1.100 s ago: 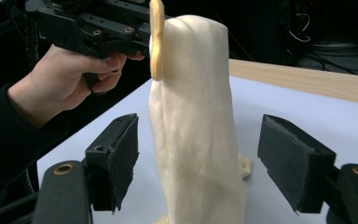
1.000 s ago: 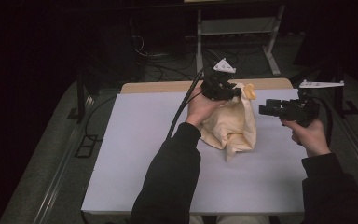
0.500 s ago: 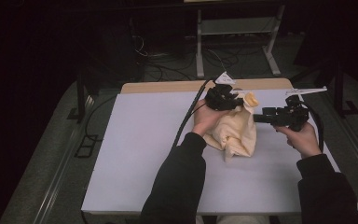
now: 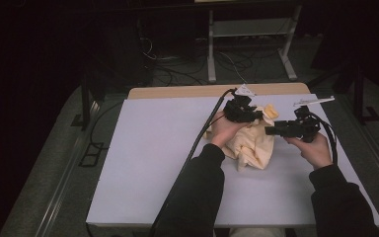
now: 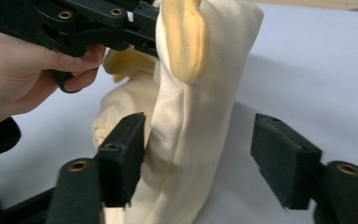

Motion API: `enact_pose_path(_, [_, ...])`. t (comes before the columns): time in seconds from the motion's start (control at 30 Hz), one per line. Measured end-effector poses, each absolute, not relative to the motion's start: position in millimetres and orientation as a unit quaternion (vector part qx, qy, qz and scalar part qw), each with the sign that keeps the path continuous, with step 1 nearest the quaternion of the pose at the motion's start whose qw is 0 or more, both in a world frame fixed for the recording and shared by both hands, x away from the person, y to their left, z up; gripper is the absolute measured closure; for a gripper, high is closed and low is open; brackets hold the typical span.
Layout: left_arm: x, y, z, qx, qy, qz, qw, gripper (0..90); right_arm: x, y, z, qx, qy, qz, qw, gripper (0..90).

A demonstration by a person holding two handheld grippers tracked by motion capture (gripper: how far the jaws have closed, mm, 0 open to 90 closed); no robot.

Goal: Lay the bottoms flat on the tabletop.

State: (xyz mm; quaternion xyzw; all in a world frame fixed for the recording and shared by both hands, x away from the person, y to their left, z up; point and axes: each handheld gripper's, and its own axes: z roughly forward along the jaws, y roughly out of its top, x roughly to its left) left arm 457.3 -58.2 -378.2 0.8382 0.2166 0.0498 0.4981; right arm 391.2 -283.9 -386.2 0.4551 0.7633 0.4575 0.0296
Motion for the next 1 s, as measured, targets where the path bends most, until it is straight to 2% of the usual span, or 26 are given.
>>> enact_pose_path(0.03, [458, -59, -380, 0.838, 0.218, 0.048, 0.498, 71.6, 392, -285, -389, 0.462, 0.763, 0.452, 0.026, 41.3])
enact_pose_path(0.07, [459, -59, -381, 0.837, 0.22, 0.045, 0.499, 71.6, 392, -285, -389, 0.462, 0.763, 0.452, 0.026, 41.3])
enact_pose_path(0.1, [460, -60, -383, 0.837, 0.222, 0.041, 0.499, 71.5, 393, -286, -393, 0.469, 0.762, 0.445, 0.022, 47.4])
enact_pose_path(0.13, [460, -61, -385, 0.837, 0.223, 0.041, 0.499, 71.5, 393, -286, -393, 0.469, 0.762, 0.445, 0.022, 47.4])
enact_pose_path(0.17, [461, -61, -386, 0.838, 0.223, 0.04, 0.497, 71.1, 394, -287, -396, 0.47, 0.762, 0.445, 0.016, 53.2])
enact_pose_path(0.23, [461, -63, -388, 0.84, 0.224, 0.039, 0.493, 71.1, 395, -287, -398, 0.471, 0.763, 0.443, 0.013, 56.7])
enact_pose_path(0.33, [461, -65, -391, 0.841, 0.225, 0.038, 0.49, 69.6, 396, -287, -401, 0.472, 0.766, 0.436, 0.009, 70.9])
enact_pose_path(0.4, [461, -65, -391, 0.838, 0.234, 0.036, 0.491, 65.2, 395, -287, -401, 0.477, 0.766, 0.431, 0.015, 79.6])
enact_pose_path(0.5, [460, -65, -388, 0.836, 0.237, 0.038, 0.493, 59.4, 396, -288, -401, 0.485, 0.763, 0.427, 0.019, 82.4])
enact_pose_path(0.53, [459, -64, -386, 0.837, 0.233, 0.043, 0.493, 53.7, 396, -289, -401, 0.489, 0.762, 0.424, 0.021, 82.7])
enact_pose_path(0.57, [458, -64, -385, 0.837, 0.232, 0.049, 0.493, 53.7, 397, -289, -402, 0.491, 0.762, 0.422, 0.021, 82.8])
enact_pose_path(0.73, [449, -62, -369, 0.84, 0.231, 0.111, 0.479, 35.2, 397, -291, -403, 0.497, 0.759, 0.42, 0.028, 82.9])
enact_pose_path(1.0, [447, -44, -348, 0.829, 0.241, 0.121, 0.489, 25.1, 396, -292, -402, 0.495, 0.758, 0.423, 0.034, 83.5])
